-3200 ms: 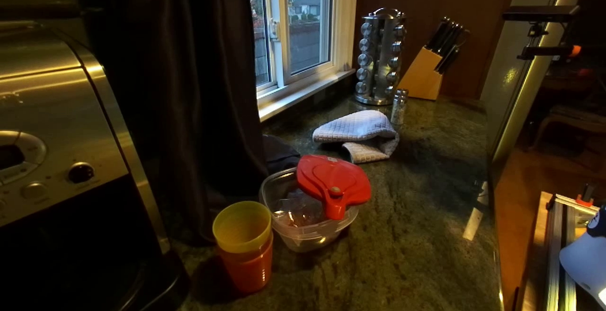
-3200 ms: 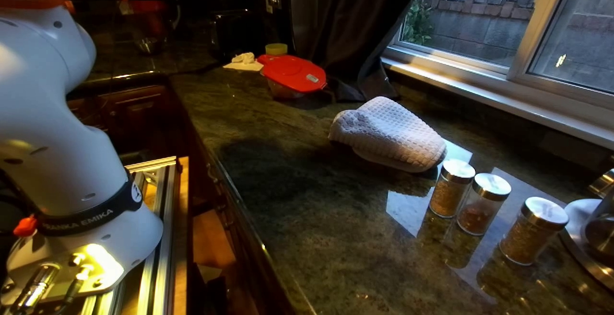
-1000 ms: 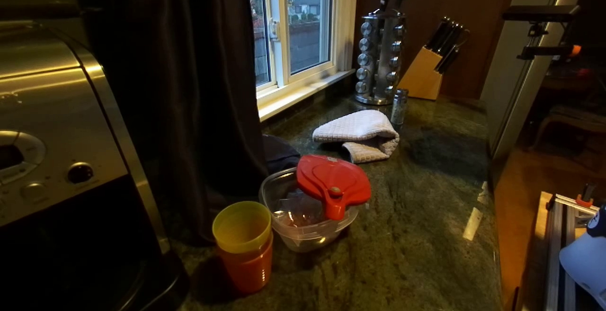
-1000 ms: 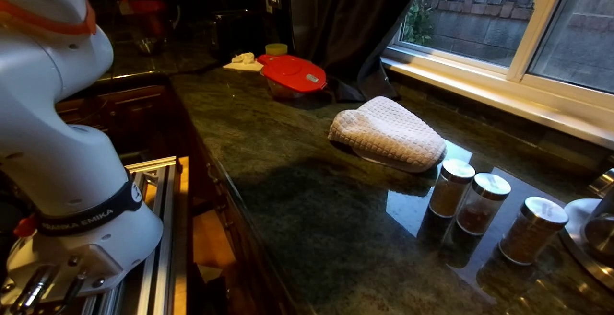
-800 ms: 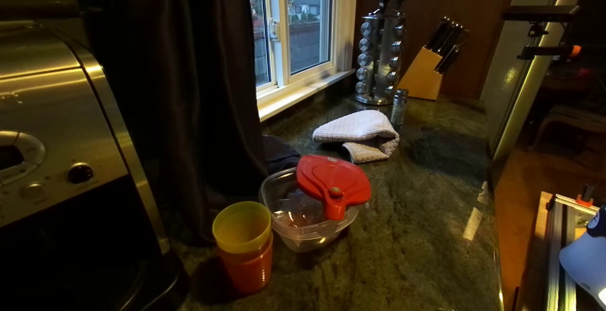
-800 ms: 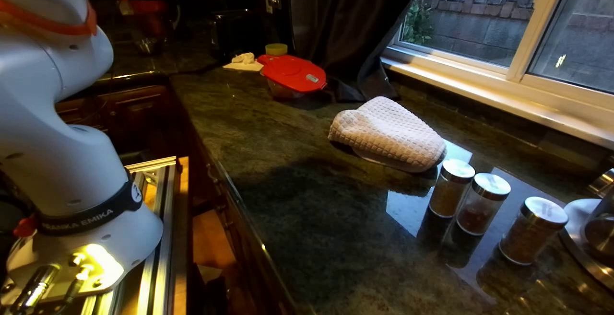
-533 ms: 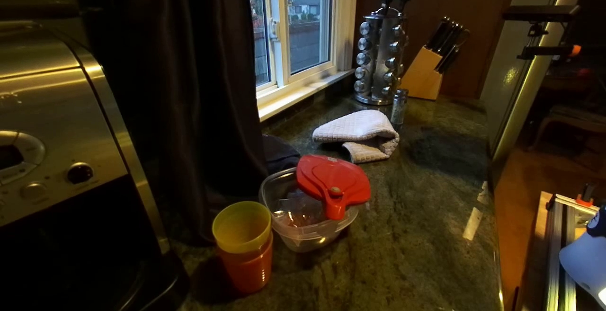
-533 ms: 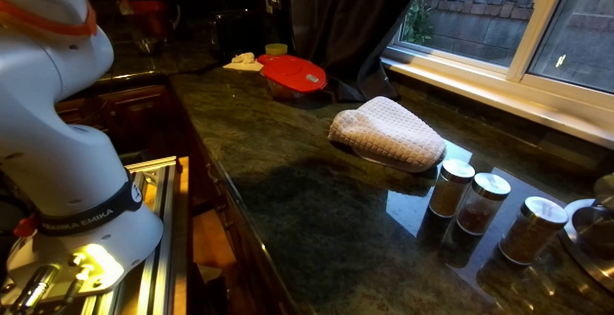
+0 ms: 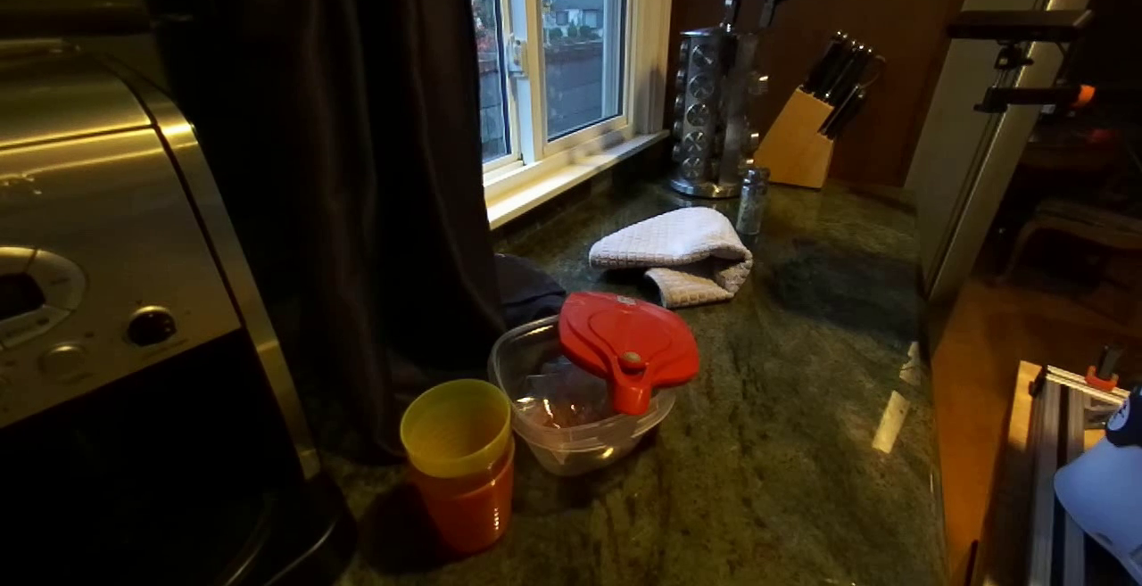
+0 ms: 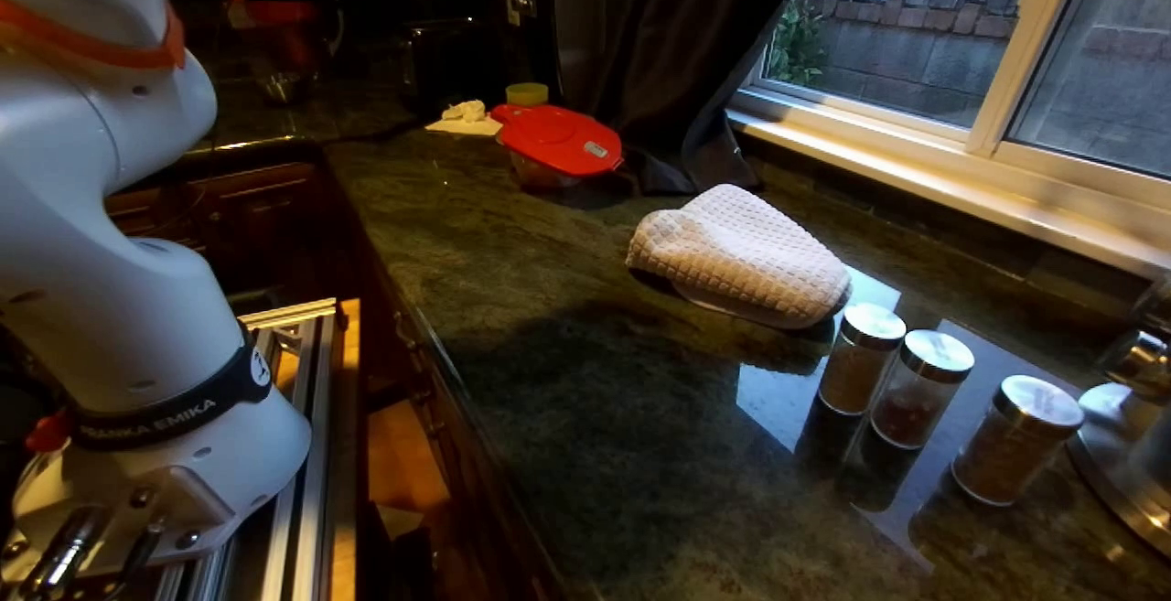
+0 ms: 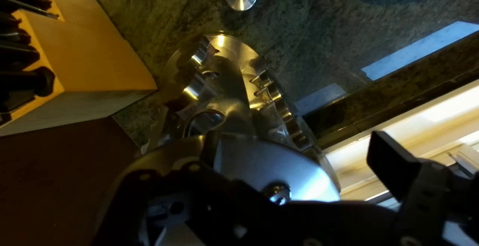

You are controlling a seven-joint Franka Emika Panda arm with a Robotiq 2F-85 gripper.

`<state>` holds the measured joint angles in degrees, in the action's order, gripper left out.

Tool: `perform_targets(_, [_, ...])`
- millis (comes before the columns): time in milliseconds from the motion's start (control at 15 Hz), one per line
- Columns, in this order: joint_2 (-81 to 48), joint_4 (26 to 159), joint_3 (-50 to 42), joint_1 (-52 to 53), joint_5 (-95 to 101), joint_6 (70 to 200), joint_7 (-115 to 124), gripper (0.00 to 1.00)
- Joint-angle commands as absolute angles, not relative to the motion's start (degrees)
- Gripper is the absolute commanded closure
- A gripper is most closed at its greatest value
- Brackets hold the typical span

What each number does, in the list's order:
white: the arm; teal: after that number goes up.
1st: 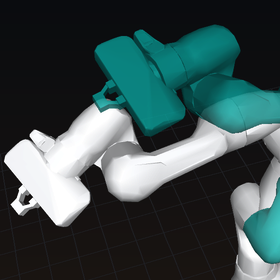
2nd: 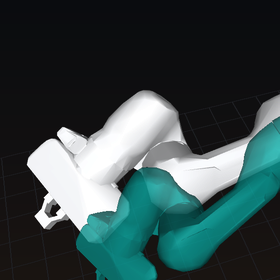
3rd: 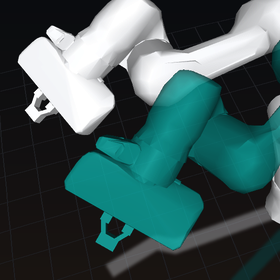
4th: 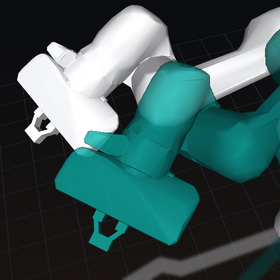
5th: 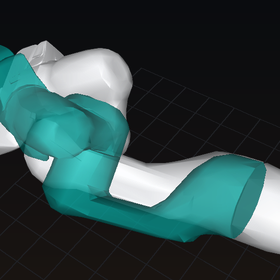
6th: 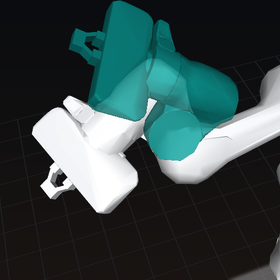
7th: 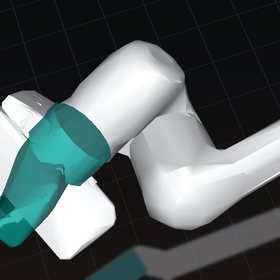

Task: Rotate the spice rack

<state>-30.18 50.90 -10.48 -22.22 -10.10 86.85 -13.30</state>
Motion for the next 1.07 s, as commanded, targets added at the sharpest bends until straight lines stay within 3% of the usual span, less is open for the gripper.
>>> perform_targets(0, [-32.0,48.0,-10.1,-22.8,-11.8,85.9,-11.0,0.0])
perform_targets(600, [-33.5,48.9,-12.0,-21.3,-7.8,99.8,-8.1,0.0])
perform_targets(1000, [-34.1,49.1,-12.8,-20.9,-4.7,99.8,-6.8,0.0])
